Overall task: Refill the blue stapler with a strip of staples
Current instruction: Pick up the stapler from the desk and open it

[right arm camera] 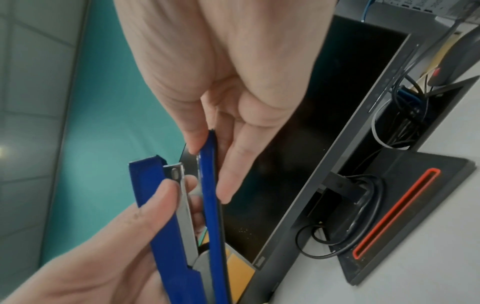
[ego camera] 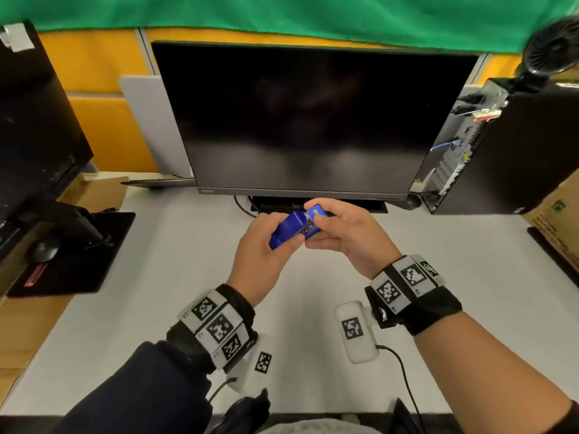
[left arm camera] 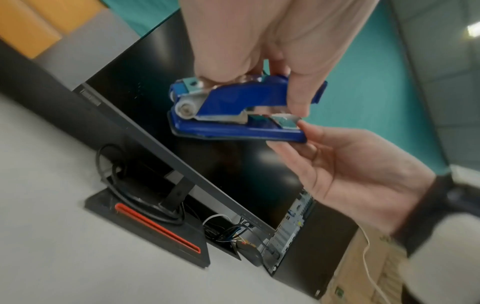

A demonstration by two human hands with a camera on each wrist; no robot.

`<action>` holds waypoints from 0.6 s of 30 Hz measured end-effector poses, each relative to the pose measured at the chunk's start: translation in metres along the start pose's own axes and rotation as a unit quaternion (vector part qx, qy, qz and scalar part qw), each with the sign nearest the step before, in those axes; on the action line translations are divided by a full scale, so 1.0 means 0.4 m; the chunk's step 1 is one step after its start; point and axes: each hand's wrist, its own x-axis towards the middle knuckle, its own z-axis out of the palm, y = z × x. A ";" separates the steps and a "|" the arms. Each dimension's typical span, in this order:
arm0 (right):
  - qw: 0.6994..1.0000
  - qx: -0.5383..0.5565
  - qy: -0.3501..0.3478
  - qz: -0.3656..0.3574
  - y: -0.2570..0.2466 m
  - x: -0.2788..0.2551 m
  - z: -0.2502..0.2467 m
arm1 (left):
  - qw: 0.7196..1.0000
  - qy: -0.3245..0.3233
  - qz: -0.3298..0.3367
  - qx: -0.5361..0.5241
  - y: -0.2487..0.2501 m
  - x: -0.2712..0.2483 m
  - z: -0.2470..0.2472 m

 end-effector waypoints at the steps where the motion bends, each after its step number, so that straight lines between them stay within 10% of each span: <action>1: 1.000 0.012 0.004 0.002 0.000 0.003 -0.002 | 1.000 0.021 0.012 -0.007 0.001 -0.002 -0.003; 12: 0.970 0.214 0.109 0.042 0.033 0.000 -0.111 | 0.942 0.130 -0.048 -0.306 -0.016 -0.020 -0.123; 18: 0.986 0.126 0.112 0.016 0.019 -0.008 -0.153 | 0.994 0.017 -0.111 -0.011 -0.137 -0.028 -0.123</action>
